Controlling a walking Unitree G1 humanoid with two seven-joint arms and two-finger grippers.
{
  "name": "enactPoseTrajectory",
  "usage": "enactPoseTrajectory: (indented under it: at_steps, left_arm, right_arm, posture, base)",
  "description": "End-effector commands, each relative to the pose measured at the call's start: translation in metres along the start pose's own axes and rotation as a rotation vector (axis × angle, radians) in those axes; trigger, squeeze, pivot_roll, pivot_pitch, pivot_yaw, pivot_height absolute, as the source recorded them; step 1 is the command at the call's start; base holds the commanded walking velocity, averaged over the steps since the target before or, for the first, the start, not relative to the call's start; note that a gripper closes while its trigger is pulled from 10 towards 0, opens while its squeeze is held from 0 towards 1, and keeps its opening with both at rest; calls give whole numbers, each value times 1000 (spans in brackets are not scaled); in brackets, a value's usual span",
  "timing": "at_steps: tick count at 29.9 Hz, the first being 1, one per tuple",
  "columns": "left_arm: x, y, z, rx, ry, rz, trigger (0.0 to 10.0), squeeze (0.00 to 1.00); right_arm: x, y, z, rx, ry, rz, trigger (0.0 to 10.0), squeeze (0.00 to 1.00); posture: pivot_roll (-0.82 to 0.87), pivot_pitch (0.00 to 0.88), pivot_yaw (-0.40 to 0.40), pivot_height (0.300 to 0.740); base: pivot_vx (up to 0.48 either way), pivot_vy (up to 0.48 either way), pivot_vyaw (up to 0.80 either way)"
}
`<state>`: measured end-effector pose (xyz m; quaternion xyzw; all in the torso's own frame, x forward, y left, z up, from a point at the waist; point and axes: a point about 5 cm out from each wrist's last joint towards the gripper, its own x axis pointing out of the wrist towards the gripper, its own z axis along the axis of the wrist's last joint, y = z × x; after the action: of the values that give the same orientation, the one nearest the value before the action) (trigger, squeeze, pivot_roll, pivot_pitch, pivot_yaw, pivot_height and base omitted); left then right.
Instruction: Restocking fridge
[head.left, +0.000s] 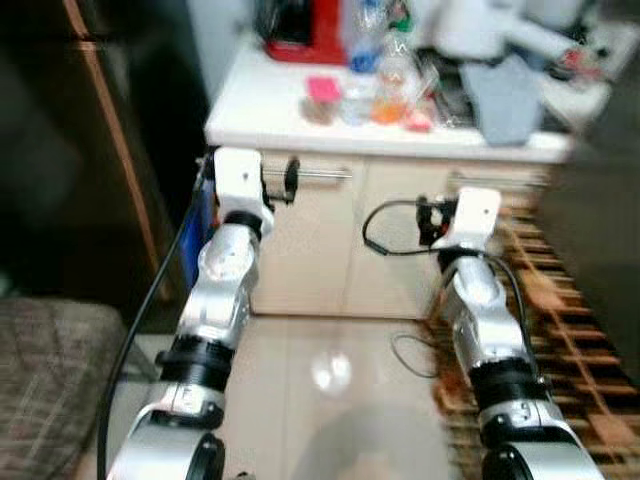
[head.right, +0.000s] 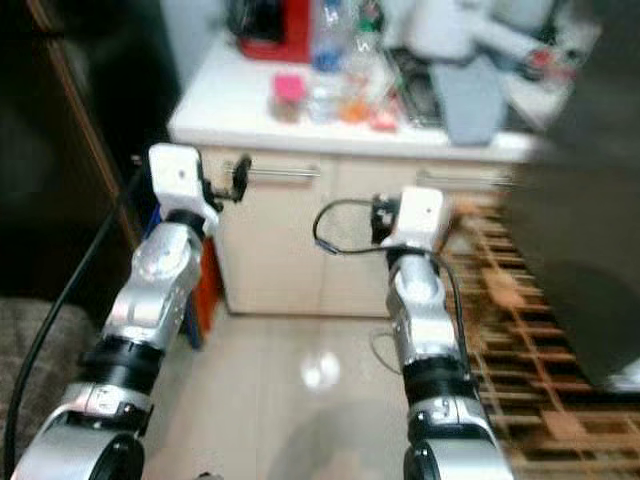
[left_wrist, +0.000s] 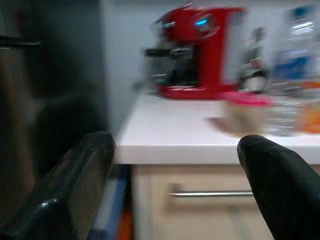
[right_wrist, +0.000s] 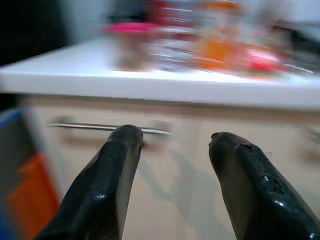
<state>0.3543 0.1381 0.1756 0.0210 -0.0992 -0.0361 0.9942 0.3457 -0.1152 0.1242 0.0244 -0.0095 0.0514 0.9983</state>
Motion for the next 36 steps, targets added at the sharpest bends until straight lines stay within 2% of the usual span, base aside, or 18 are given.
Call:
enactPoseTrajectory:
  at_steps: [1,7,10,16,17,19,20,21,22,23,24,25,27,28,29,33,35,36]
  left_arm:
    - [0,-13,8,-4,-23,-49,10000,0]
    - [-5,-13,3,14,13,-60,10000,0]
    - [-3,-19,9,61,-14,-102,10000,0]
    - [-1,-20,25,99,-90,-131,10000,0]
    - [0,-21,39,115,-147,-144,10000,0]
    - [3,-24,57,121,-225,-159,10000,0]
    - [3,-24,57,121,-225,-159,10000,0]
    - [10,-28,78,118,-292,-191,10000,0]
    - [10,-28,78,118,-292,-191,10000,0]
    - [19,-32,100,116,-359,-216,10000,0]
    - [19,-32,100,116,-359,-216,10000,0]
    - [23,-31,111,126,-390,-204,10000,0]
    - [32,-23,133,90,-451,-124,10000,0]
    - [32,-23,133,90,-451,-124,10000,0]
    - [39,-16,152,33,-491,-86,10000,0]
    - [42,-12,180,-27,-575,-97,10000,0]
    - [46,-14,190,-52,-596,-119,10000,0]
    - [51,-19,192,-103,-583,-171,10000,0]
  right_arm:
    - [0,-9,24,-103,-95,-2,10000,0]
    - [-5,-18,23,-98,-93,-11,10000,0]
    - [-12,-25,16,-57,-80,-59,10000,0]
    - [-16,-23,29,-73,-153,-83,10000,0]
    - [-18,-20,42,-94,-209,-76,10000,0]
    - [-19,-20,53,-123,-253,-78,10000,0]
    - [-19,-20,53,-123,-253,-78,10000,0]
    - [-22,-23,55,-105,-259,-101,10000,0]
    - [-22,-23,55,-105,-259,-101,10000,0]
    - [-26,-25,49,-88,-234,-112,10000,0]
    - [-26,-25,49,-88,-234,-112,10000,0]
    - [-28,-25,45,-87,-218,-112,10000,0]
    - [-33,-25,40,-86,-204,-110,10000,0]
    - [-33,-25,40,-86,-204,-110,10000,0]
    - [-39,-26,41,-90,-206,-114,10000,0]
    - [-46,-28,48,-103,-227,-130,10000,0]
    - [-49,-27,52,-109,-238,-128,10000,0]
    - [-50,-27,52,-107,-237,-127,10000,0]
  posture:
    - [-61,0,-2,740]
    - [-63,0,-12,740]
    - [-62,0,-9,740]
    - [-61,0,-6,740]
    - [-61,0,-7,740]
    - [-59,0,-11,740]
    - [-59,0,-11,740]
    - [-56,0,-15,740]
    - [-56,0,-15,740]
    - [-60,0,-12,740]
    - [-60,0,-12,740]
    - [-62,0,-10,740]
    - [-72,0,-5,740]
    - [-72,0,-5,740]
    - [-84,0,-1,740]
    - [-103,0,4,740]
    - [-108,0,5,740]
    - [-108,0,5,740]
  base:
    - [480,0,0]
    - [480,0,0]
    - [480,0,-725]
    - [480,0,-800]
    - [480,0,-800]
    - [480,0,-800]
    - [480,0,-800]
    - [480,0,-800]
    - [480,0,-800]
    - [480,0,0]
    - [480,0,0]
    - [480,0,0]
    - [240,0,0]
    - [0,0,0]
    - [0,0,0]
    - [0,0,0]
    - [0,0,0]
    - [0,0,0]
